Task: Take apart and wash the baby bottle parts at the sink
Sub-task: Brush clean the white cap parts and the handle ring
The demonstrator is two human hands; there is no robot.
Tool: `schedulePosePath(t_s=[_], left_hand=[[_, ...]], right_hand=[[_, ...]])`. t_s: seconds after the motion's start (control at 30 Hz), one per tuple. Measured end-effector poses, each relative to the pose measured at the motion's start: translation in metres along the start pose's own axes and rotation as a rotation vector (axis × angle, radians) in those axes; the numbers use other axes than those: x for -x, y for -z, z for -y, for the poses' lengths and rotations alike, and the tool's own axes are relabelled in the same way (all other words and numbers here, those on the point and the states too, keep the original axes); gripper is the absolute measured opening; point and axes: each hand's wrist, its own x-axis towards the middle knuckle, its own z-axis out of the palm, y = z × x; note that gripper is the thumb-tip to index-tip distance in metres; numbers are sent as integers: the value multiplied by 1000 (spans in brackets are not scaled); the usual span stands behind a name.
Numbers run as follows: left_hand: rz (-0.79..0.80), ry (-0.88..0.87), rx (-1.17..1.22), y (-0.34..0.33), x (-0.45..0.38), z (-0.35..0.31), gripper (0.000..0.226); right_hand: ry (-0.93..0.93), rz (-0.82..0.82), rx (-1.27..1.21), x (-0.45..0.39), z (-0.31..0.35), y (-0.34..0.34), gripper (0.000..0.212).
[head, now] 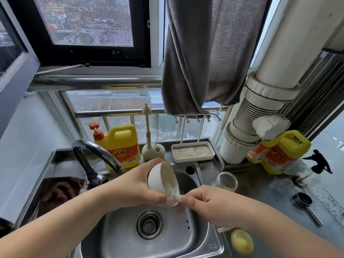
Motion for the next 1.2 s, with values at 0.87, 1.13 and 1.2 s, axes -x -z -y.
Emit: schedulePosePath(t_s=[0.87, 1.13, 1.2], left_hand=[[-230, -369, -661, 8, 1, 13, 86], [-37, -147, -313, 17, 0, 10, 76], [-74, -185, -434, 17, 1, 10, 80]], right_hand=[[34, -123, 127, -10, 0, 8, 29], [307, -772, 890, -27, -17, 0, 33], [199, -620, 750, -24, -10, -5, 32]])
